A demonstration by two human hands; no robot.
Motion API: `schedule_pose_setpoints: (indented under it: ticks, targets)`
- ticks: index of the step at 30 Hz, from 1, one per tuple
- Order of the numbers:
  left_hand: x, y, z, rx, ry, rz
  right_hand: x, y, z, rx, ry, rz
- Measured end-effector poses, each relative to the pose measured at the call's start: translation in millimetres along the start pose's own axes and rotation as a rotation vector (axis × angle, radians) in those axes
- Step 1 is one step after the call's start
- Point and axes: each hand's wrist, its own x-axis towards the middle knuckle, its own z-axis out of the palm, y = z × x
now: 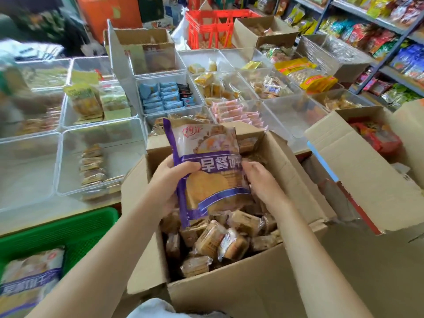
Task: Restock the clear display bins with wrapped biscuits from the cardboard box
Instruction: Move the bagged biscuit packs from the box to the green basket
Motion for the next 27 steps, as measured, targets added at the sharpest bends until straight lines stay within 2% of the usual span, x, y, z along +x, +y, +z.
schedule_pose_setpoints:
  ticks: [2,4,6,10,12,17,19,21,24,27]
  targets:
    - [-9,14,-11,-0.066,0.012,0.002,-6,-14,12,0.302,-0.138,0.077]
    - [-15,22,-26,-0.099,0.031,-0.024,-13,-26,23,0.477,-0.257,0.121]
    - [-22,28,-44,-0.081,0.012,-0.021,-22,-35,40,0.502,-0.337,0.046]
    - [-41,38,-92,0.037,0.009,0.059,-42,-56,82,0.49,-0.356,-0.078]
    - [-47,41,-123,0.064,0.105,0.13,-50,-69,109,0.458,-0.357,-0.127]
    - [-47,17,-252,0.199,0.521,0.182,-57,-95,212,0.246,-0.319,-0.178]
    - [-52,-9,-310,0.345,0.644,0.114,-55,-94,267,0.183,-0.288,-0.129]
    - [-57,-43,-364,0.524,0.697,-0.04,-51,-87,321,0.129,-0.259,-0.064]
    - [-68,-95,-429,0.677,0.582,-0.372,-44,-61,391,0.005,-0.293,0.061]
    - [-78,-133,-470,0.688,0.493,-0.506,-33,-12,442,-0.126,-0.262,0.208]
